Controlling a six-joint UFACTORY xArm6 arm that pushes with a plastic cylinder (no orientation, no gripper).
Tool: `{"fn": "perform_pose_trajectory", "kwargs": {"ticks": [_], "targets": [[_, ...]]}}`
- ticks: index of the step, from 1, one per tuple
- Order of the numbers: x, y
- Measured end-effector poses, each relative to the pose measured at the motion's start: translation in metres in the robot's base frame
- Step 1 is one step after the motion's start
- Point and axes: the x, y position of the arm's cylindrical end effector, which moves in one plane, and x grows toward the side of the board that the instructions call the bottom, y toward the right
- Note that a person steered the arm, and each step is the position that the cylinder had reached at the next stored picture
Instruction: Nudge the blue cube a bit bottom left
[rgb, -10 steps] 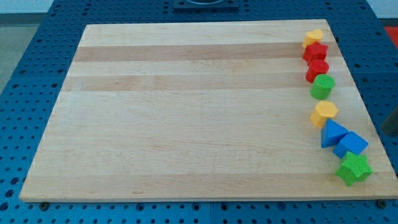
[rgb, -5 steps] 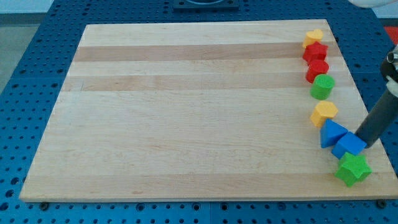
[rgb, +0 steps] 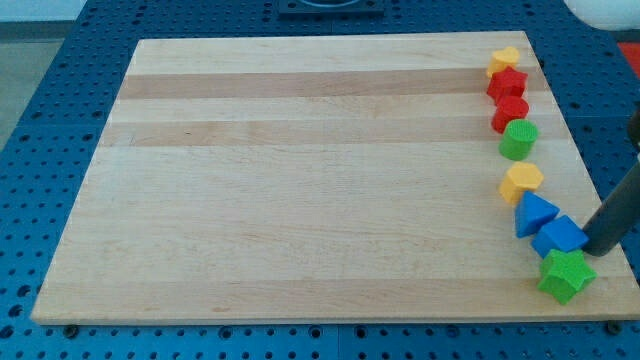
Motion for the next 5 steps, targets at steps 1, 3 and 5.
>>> {"fn": "perform_pose_trajectory", "kwargs": {"ticks": [1,3,5], "targets": [[0.000,0.000],[0.000,-0.002],[0.000,-0.016]]}}
